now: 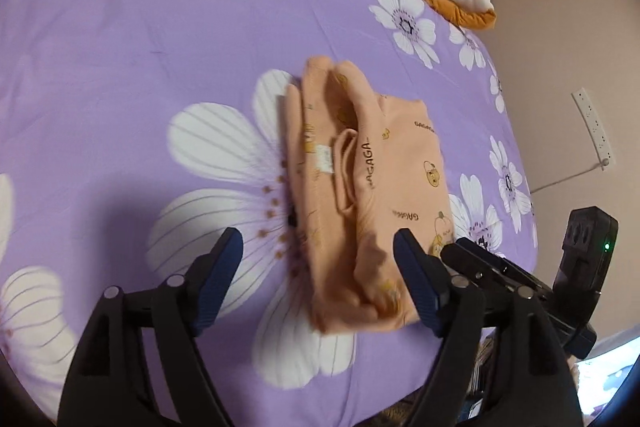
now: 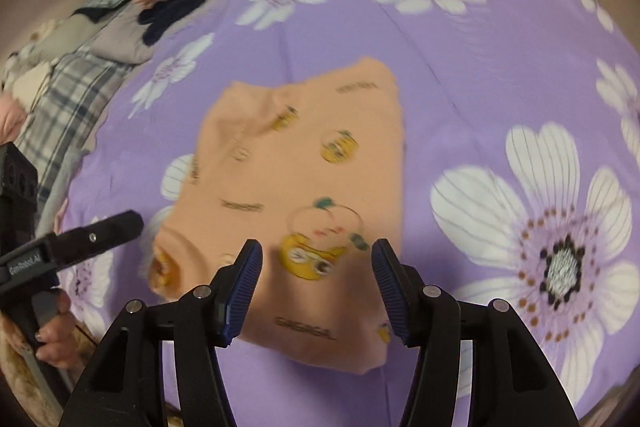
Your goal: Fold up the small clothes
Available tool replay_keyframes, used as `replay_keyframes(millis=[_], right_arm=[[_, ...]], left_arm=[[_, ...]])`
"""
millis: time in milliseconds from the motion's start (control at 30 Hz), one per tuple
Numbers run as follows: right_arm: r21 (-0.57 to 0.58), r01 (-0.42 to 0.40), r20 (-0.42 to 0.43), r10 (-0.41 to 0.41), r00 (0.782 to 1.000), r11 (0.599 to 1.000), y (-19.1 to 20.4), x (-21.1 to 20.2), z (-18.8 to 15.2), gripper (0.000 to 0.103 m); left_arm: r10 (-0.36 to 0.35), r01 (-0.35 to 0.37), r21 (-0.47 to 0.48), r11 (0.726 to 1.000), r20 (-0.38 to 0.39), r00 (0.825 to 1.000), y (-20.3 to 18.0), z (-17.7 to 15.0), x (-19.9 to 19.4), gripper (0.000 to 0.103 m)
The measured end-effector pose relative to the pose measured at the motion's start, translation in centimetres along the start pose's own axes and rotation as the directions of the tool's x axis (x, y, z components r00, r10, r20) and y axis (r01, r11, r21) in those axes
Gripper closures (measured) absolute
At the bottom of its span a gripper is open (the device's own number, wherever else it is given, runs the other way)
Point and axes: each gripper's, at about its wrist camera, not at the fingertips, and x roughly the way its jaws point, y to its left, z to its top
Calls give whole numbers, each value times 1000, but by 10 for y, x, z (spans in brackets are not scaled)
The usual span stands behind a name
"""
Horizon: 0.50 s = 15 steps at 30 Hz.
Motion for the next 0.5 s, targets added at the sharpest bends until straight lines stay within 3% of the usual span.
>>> replay_keyframes(millis=[133,300,433,500], right_arm=[[52,3,-6,-2,1000,999,-13,9,3,45],[139,-82,-5,84,996,987,-31,19,5,40],[199,-160,-7,165,986,967,-41,31,6,40],[199,-175,2,178,984,964,-39,33,6,40]], left_arm=[[60,-58,28,998,-69,996,-2,5,32,24],[15,-13,32,999,-79,997,-2,10,44,26],[-64,65,3,998,-104,992,-3,13,52,51],[-94,91,-32,995,-109,990,-1,11,57,54]])
